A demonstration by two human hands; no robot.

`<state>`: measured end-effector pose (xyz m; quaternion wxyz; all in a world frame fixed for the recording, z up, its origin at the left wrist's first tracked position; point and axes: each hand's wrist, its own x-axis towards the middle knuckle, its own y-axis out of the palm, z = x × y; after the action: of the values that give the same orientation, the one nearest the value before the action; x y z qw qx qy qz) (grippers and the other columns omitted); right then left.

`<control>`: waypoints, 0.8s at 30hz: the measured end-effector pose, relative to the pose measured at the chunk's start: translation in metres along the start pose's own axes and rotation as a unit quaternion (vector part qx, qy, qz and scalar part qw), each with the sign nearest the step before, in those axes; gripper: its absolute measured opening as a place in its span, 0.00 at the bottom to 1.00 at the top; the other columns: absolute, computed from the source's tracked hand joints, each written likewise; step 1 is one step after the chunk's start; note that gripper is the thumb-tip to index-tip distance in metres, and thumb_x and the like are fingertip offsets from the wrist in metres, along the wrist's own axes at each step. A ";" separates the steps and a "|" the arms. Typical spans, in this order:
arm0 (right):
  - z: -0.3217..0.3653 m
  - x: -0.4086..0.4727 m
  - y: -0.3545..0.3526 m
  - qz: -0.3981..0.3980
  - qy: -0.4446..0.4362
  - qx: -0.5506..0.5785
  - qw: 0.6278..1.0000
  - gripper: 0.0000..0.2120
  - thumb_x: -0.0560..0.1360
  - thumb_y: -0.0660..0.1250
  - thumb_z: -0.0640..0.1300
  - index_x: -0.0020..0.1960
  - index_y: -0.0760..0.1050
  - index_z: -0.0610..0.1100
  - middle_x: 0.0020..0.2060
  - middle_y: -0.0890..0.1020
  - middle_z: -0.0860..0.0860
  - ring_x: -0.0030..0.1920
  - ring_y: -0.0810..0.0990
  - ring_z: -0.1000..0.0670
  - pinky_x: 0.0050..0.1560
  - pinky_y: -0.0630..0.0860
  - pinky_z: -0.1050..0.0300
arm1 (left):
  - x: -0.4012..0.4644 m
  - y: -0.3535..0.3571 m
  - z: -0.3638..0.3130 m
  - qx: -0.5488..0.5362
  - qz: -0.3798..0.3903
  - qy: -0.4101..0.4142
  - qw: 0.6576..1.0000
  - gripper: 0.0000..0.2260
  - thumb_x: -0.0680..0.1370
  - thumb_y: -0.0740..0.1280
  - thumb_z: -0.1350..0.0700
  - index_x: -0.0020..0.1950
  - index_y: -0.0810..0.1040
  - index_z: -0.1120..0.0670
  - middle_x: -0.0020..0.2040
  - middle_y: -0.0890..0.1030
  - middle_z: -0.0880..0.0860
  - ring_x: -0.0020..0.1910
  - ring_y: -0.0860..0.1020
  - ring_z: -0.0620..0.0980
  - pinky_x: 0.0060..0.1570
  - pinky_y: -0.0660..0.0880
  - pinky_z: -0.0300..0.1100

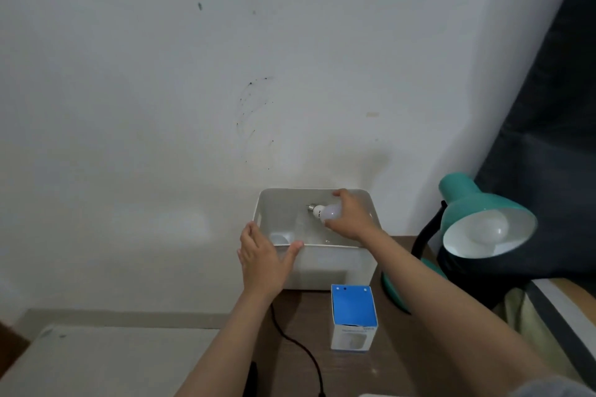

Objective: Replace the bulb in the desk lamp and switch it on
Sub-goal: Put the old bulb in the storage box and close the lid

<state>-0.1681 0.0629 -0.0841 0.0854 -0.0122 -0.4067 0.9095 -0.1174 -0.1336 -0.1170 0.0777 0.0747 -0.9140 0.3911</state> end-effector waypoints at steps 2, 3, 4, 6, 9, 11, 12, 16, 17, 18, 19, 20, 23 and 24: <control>0.004 -0.017 -0.011 -0.050 -0.032 0.007 0.998 0.29 0.68 0.72 0.43 0.67 0.66 0.43 0.61 0.71 0.43 0.60 0.72 0.46 0.53 0.67 0.61 | 0.000 -0.001 0.000 0.001 0.000 -0.003 1.000 0.45 0.71 0.66 0.37 0.73 0.50 0.64 0.71 0.56 0.61 0.69 0.60 0.61 0.70 0.58 0.57; 0.007 -0.030 -0.016 -0.074 -0.050 0.022 0.996 0.27 0.69 0.71 0.43 0.66 0.67 0.43 0.61 0.72 0.44 0.61 0.72 0.47 0.54 0.66 0.62 | 0.001 -0.002 -0.001 0.005 0.001 -0.006 1.000 0.45 0.71 0.66 0.36 0.73 0.50 0.64 0.71 0.57 0.61 0.69 0.60 0.61 0.70 0.58 0.56; 0.009 -0.046 -0.022 -0.097 -0.067 0.038 0.992 0.25 0.69 0.71 0.43 0.65 0.68 0.44 0.60 0.72 0.47 0.60 0.72 0.49 0.55 0.66 0.62 | 0.001 -0.003 -0.002 0.010 0.004 -0.008 1.000 0.45 0.71 0.66 0.36 0.73 0.50 0.64 0.71 0.57 0.61 0.69 0.60 0.61 0.69 0.59 0.56; 0.008 -0.085 -0.029 -0.131 -0.100 0.046 0.985 0.22 0.70 0.70 0.44 0.63 0.70 0.44 0.56 0.73 0.53 0.57 0.72 0.55 0.56 0.66 0.63 | 0.001 -0.005 -0.005 0.015 0.011 -0.016 1.000 0.46 0.71 0.66 0.36 0.73 0.49 0.63 0.72 0.57 0.61 0.70 0.59 0.61 0.68 0.59 0.57; -0.004 -0.153 -0.033 -0.143 -0.115 0.050 0.982 0.20 0.71 0.71 0.44 0.61 0.72 0.46 0.53 0.75 0.56 0.55 0.72 0.58 0.56 0.67 0.65 | -0.003 -0.013 -0.012 -0.020 0.028 -0.047 0.998 0.48 0.71 0.68 0.39 0.74 0.43 0.64 0.75 0.52 0.62 0.73 0.55 0.59 0.69 0.59 0.56; -0.022 -0.198 -0.031 -0.142 -0.101 0.061 0.983 0.19 0.69 0.73 0.44 0.59 0.73 0.49 0.52 0.77 0.57 0.54 0.74 0.60 0.55 0.69 0.66 | -0.013 -0.021 -0.020 -0.079 0.029 -0.069 0.994 0.47 0.73 0.68 0.43 0.75 0.39 0.62 0.76 0.50 0.61 0.74 0.52 0.58 0.69 0.59 0.53; -0.033 -0.220 -0.029 -0.142 -0.088 0.061 0.984 0.18 0.68 0.73 0.45 0.57 0.74 0.51 0.51 0.77 0.58 0.53 0.75 0.61 0.54 0.70 0.67 | -0.023 -0.026 -0.024 -0.110 0.025 -0.075 0.991 0.45 0.74 0.68 0.44 0.75 0.40 0.61 0.76 0.50 0.61 0.74 0.53 0.58 0.69 0.59 0.52; -0.083 -0.300 -0.026 -0.156 -0.022 0.045 0.987 0.15 0.65 0.73 0.46 0.50 0.75 0.52 0.46 0.77 0.57 0.50 0.76 0.58 0.48 0.70 0.72 | -0.089 -0.037 -0.032 -0.160 0.022 -0.063 0.985 0.36 0.74 0.68 0.47 0.74 0.53 0.58 0.71 0.61 0.60 0.68 0.65 0.58 0.66 0.64 0.48; -0.095 -0.317 -0.027 -0.160 0.000 0.034 0.987 0.14 0.66 0.74 0.45 0.50 0.76 0.50 0.45 0.78 0.55 0.49 0.76 0.57 0.48 0.70 0.71 | -0.110 -0.037 -0.030 -0.153 0.028 -0.058 0.986 0.33 0.74 0.68 0.48 0.72 0.58 0.58 0.68 0.64 0.60 0.66 0.68 0.57 0.64 0.65 0.46; -0.107 -0.331 -0.029 -0.159 0.025 0.018 0.987 0.14 0.66 0.75 0.43 0.50 0.77 0.48 0.46 0.78 0.53 0.50 0.77 0.54 0.48 0.70 0.68 | -0.132 -0.035 -0.029 -0.151 0.046 -0.053 0.986 0.30 0.74 0.69 0.49 0.70 0.61 0.58 0.66 0.66 0.58 0.63 0.69 0.55 0.61 0.66 0.44; -0.119 -0.347 -0.030 -0.153 0.050 -0.003 0.987 0.15 0.67 0.75 0.42 0.51 0.77 0.47 0.47 0.78 0.51 0.51 0.77 0.50 0.50 0.69 0.64 | -0.158 -0.032 -0.027 -0.154 0.078 -0.050 0.984 0.26 0.74 0.69 0.50 0.68 0.65 0.57 0.64 0.67 0.56 0.59 0.70 0.52 0.58 0.65 0.41; -0.127 -0.358 -0.032 -0.143 0.066 -0.020 0.987 0.15 0.68 0.75 0.42 0.53 0.76 0.46 0.50 0.77 0.49 0.54 0.76 0.48 0.53 0.68 0.60 | -0.180 -0.029 -0.024 -0.161 0.116 -0.047 0.979 0.23 0.74 0.69 0.51 0.66 0.67 0.55 0.62 0.67 0.54 0.55 0.70 0.48 0.55 0.65 0.39; -0.146 -0.389 -0.037 -0.096 0.127 -0.077 0.984 0.19 0.70 0.72 0.46 0.59 0.73 0.47 0.59 0.71 0.46 0.63 0.68 0.44 0.59 0.67 0.54 | -0.245 -0.017 -0.010 -0.160 0.222 -0.056 0.960 0.16 0.74 0.69 0.50 0.60 0.70 0.49 0.58 0.68 0.49 0.52 0.70 0.43 0.54 0.67 0.38; -0.152 -0.398 -0.037 -0.084 0.150 -0.098 0.980 0.22 0.70 0.71 0.48 0.62 0.71 0.47 0.60 0.69 0.44 0.64 0.66 0.42 0.60 0.67 0.52 | -0.265 -0.013 -0.004 -0.155 0.247 -0.063 0.954 0.15 0.73 0.69 0.50 0.57 0.71 0.49 0.58 0.69 0.49 0.54 0.71 0.44 0.56 0.68 0.39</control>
<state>0.2435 0.1335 -0.1767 0.2197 -0.1232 -0.4763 0.8424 0.1438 -0.1196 -0.1585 -0.0683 -0.1418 -0.9564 0.2459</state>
